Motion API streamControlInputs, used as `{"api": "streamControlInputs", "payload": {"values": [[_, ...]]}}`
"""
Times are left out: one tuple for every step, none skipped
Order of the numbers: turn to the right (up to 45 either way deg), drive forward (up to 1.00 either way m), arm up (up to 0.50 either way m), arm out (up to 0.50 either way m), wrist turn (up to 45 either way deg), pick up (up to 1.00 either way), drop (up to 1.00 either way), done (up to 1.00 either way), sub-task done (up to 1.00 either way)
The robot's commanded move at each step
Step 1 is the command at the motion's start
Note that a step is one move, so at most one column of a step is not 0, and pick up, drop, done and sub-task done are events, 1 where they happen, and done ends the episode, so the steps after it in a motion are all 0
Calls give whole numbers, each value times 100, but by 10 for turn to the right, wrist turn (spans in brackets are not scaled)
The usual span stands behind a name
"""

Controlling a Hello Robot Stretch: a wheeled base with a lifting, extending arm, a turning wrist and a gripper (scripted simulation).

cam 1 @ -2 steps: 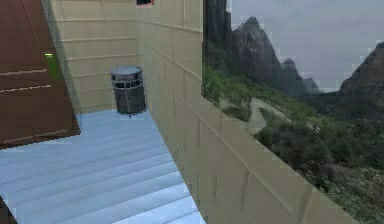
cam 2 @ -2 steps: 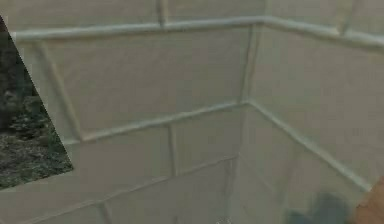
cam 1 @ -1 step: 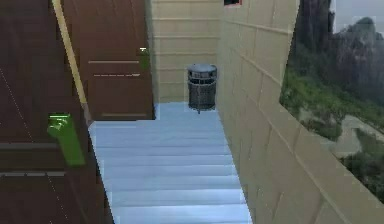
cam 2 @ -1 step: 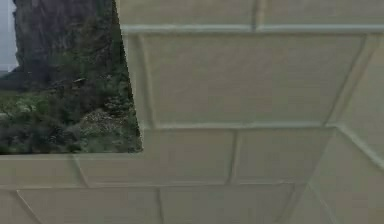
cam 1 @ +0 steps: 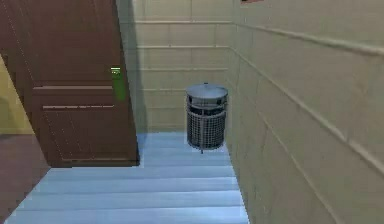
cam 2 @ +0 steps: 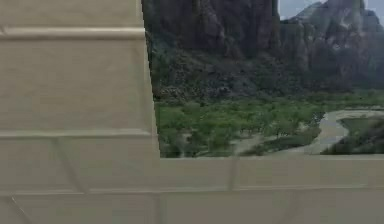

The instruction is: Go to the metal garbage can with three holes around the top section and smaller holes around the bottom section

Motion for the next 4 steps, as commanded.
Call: {"api": "streamControlInputs", "payload": {"values": [[0,100,0,0,0,0,0,0,0],[-300,0,0,0,0,0,0,0,0],[0,5,0,0,0,0,0,0,0],[390,0,0,0,0,0,0,0,0]]}}
